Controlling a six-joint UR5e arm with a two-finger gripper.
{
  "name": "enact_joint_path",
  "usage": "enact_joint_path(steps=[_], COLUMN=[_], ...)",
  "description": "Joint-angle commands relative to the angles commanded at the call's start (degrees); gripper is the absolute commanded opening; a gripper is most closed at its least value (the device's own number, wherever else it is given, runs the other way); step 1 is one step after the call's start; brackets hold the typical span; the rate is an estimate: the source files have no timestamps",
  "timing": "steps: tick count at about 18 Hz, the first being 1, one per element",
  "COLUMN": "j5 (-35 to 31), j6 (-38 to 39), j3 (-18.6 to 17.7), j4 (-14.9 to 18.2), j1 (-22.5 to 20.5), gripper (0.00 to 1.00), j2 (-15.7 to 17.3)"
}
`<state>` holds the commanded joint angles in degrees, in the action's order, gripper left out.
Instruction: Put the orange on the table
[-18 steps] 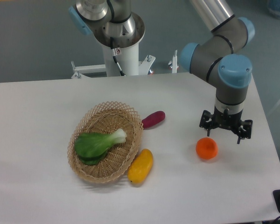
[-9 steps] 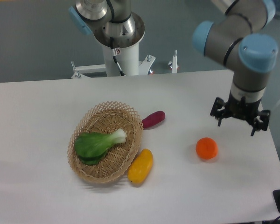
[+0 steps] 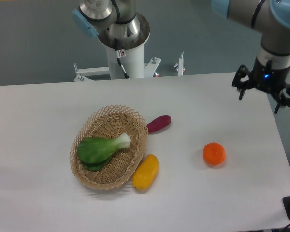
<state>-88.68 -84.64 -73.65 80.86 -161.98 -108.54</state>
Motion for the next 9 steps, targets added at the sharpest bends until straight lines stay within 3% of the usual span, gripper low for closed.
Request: enact_joint_path(steps=[9], j5=[1.5], j6=[0.1], j3=[-0.1], j4=[-0.1], j1=[-0.4], gripper=[1.0], j2=[0.4])
